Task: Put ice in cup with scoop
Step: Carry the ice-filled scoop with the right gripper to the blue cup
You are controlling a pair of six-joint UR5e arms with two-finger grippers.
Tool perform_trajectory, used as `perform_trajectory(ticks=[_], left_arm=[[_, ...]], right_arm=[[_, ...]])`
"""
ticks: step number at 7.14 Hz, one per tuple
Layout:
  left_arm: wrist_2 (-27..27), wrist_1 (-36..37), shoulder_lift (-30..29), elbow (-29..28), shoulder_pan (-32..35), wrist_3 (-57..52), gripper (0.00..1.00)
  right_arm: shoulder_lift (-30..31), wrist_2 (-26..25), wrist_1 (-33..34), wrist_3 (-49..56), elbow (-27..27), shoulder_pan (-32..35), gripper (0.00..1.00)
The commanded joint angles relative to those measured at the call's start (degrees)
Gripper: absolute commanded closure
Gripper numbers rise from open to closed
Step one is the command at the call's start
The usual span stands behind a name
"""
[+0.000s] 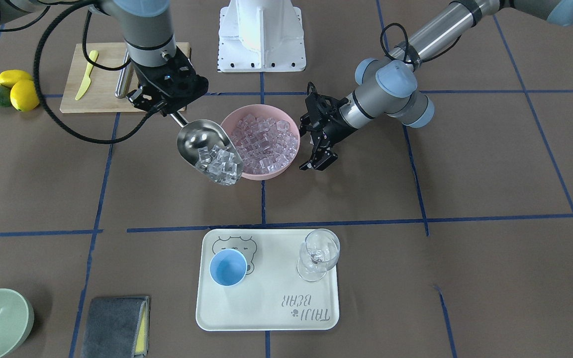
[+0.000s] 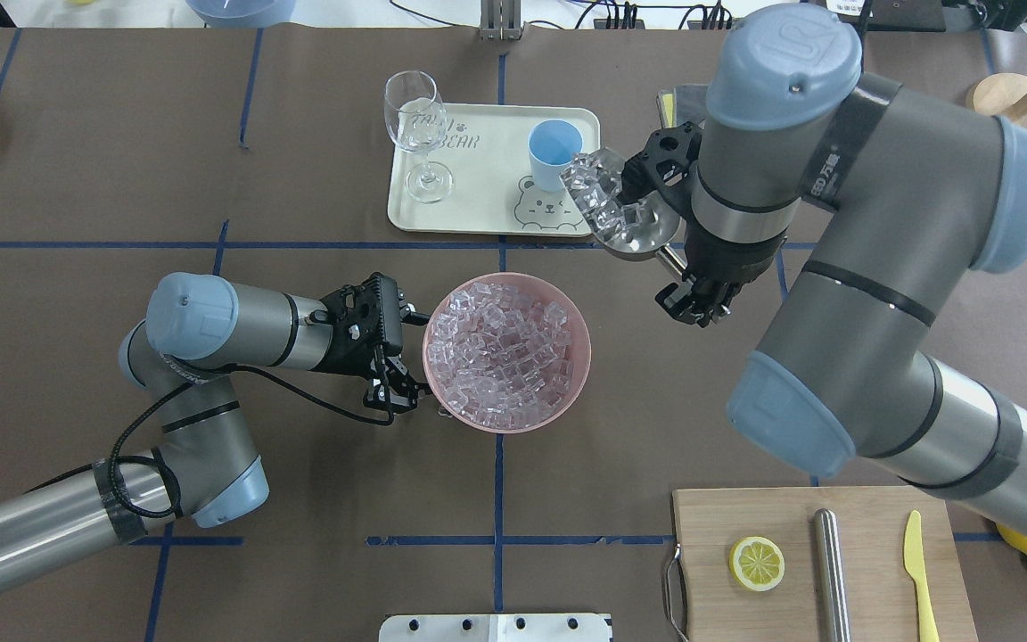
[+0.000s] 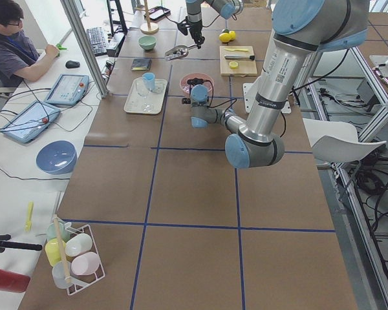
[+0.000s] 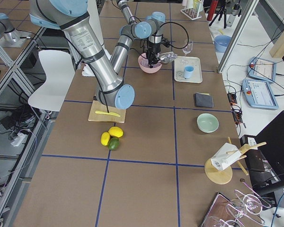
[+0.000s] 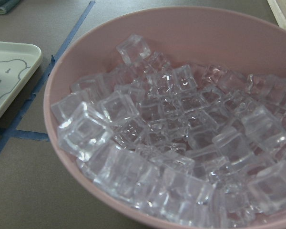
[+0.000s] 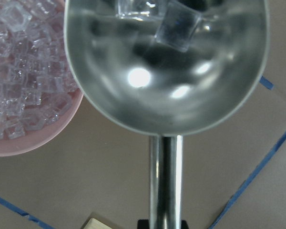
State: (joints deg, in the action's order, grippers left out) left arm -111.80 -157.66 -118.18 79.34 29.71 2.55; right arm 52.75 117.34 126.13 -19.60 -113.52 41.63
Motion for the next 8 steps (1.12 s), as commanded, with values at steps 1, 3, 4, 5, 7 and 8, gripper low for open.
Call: perform_trajectory(ticks=[1,3,4,5,7,8], left_arm=[[0.0,-0.1,0.0,0.0,0.0,0.0,0.00],[0.0,-0.1,0.0,0.0,0.0,0.0,0.00],[0.0,-0.1,0.0,0.0,0.0,0.0,0.00],[0.0,-0.1,0.0,0.0,0.0,0.0,0.00],[0.0,-0.1,0.0,0.0,0.0,0.0,0.00],[0.0,-0.4,0.0,0.0,0.0,-0.1,0.00]], right_arm=[[-3.9,1.2,0.5,-0.2,7.9,3.6,1.00],[-8.8,0.8,0.5,0.5,15.5,5.3,1.00],[-10.6,0.4,0.5,0.9,18.7,5.2,1.00],[-12.3,-0.7,0.5,1.1,21.6,5.2,1.00],[-16.4,-2.0,0.7,1.9,28.5,5.0,1.00],[-16.5,-2.1,0.7,2.5,29.1,4.8,1.00]])
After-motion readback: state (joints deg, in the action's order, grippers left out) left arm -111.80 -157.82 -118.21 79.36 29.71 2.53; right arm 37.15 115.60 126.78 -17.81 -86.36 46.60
